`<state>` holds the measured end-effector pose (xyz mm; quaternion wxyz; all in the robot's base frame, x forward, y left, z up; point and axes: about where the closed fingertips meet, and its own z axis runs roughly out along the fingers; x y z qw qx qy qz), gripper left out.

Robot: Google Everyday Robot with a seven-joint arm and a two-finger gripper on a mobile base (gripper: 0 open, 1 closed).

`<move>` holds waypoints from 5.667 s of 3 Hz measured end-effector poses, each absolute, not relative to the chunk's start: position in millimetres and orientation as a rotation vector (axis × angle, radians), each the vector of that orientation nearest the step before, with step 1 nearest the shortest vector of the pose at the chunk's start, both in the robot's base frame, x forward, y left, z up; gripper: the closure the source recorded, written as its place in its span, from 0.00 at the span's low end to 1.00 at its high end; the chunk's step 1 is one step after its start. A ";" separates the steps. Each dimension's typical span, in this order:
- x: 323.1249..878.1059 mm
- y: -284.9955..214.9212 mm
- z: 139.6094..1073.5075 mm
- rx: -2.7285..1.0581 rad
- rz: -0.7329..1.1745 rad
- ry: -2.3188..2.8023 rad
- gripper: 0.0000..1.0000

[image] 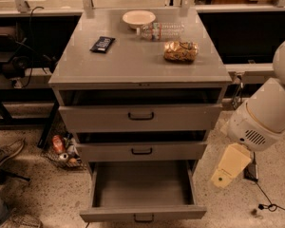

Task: Close bottom drawer

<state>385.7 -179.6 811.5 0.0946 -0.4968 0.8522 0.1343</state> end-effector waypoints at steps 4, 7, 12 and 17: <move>363.6 -125.6 470.9 -1.059 0.868 2.737 0.00; 353.7 -138.4 364.7 -0.893 0.913 2.746 0.26; 422.3 -161.7 141.5 -0.570 0.789 2.770 1.00; 510.3 -151.0 142.7 -0.581 0.732 2.512 1.00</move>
Offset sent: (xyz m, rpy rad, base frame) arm -0.0037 0.0384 -0.2283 0.1037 0.2234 -0.1571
